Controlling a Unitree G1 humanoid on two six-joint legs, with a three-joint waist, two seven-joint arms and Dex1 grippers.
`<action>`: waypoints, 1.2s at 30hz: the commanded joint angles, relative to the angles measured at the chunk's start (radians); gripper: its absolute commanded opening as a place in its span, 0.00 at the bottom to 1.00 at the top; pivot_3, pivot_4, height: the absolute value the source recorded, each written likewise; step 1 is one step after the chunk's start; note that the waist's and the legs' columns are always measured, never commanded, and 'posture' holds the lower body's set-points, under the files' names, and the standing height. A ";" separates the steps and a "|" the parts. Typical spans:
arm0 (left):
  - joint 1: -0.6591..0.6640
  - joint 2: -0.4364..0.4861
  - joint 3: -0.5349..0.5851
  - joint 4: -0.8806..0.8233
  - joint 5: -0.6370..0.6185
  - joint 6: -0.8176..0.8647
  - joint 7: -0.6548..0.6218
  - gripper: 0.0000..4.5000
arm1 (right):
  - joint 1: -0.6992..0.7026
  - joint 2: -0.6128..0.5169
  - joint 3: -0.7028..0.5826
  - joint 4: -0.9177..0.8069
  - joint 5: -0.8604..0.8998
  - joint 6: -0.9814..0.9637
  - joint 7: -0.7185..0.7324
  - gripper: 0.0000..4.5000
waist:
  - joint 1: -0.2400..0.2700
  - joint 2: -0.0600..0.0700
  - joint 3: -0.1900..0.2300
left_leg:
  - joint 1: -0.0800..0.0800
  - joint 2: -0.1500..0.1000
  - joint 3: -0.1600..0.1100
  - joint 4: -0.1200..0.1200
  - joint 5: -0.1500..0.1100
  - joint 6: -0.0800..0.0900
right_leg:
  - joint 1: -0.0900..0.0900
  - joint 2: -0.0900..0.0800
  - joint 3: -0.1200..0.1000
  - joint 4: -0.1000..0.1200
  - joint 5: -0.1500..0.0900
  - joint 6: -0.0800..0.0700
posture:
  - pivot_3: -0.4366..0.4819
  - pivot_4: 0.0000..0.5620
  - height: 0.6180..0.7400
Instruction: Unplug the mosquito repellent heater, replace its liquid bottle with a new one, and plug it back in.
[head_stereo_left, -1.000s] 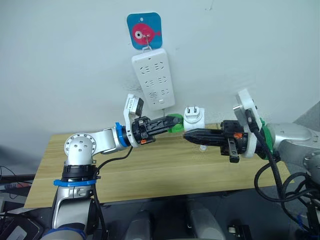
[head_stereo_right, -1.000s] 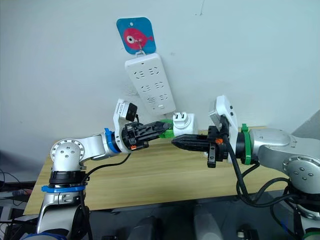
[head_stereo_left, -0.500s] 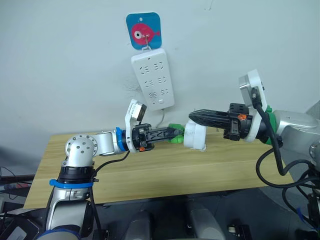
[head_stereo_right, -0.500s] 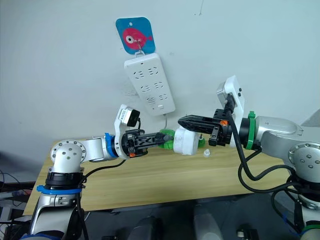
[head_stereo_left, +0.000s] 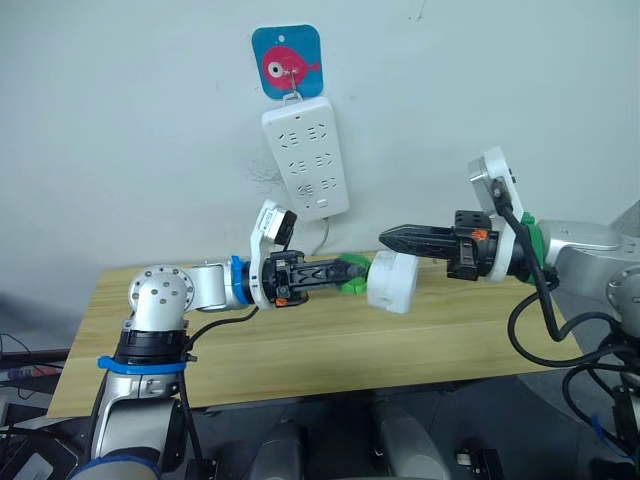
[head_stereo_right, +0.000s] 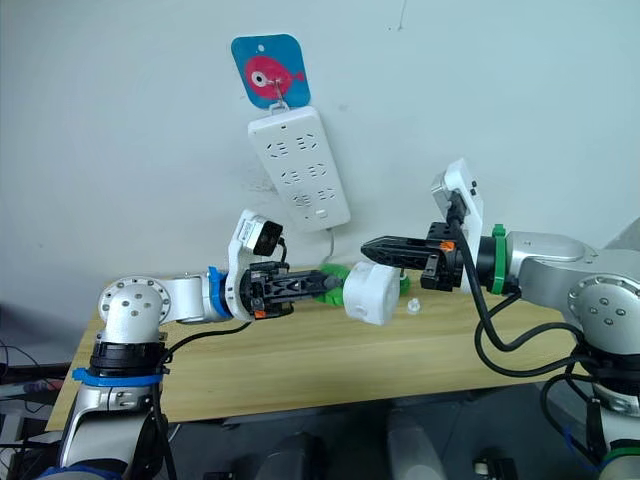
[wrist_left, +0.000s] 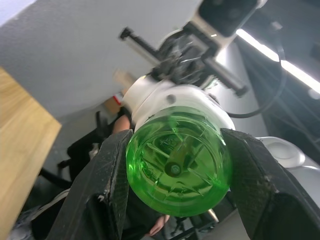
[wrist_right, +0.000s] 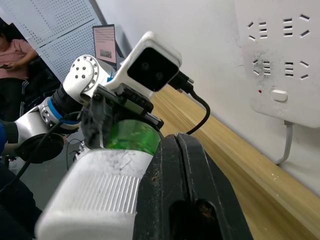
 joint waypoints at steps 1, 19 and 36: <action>-0.022 -0.012 0.040 -0.012 -0.067 0.009 0.010 0.54 | 0.006 0.016 0.007 -0.008 0.001 0.018 -0.005 0.00 | 0.000 0.000 0.000 | 0.000 0.000 0.000 0.000 0.000 0.000 | 0.000 0.000 0.000 0.000 0.000 0.000 | 0.27 0.26 1.00; -0.004 -0.008 0.056 -0.002 -0.128 0.024 0.089 0.51 | 0.096 0.081 -0.097 -0.007 -0.047 -0.048 -0.118 0.00 | -0.001 0.000 0.000 | 0.000 0.000 -0.001 0.000 0.000 0.000 | 0.000 -0.001 0.000 0.000 0.000 0.000 | 0.27 0.27 1.00; 0.000 -0.066 0.102 0.032 -0.074 -0.094 0.212 0.51 | 0.457 -0.208 -0.219 -0.337 -0.408 -0.304 0.146 0.99 | 0.002 0.000 0.000 | 0.000 0.000 0.003 0.000 0.000 0.000 | 0.000 0.002 0.000 0.000 0.000 0.001 | 0.25 0.29 1.00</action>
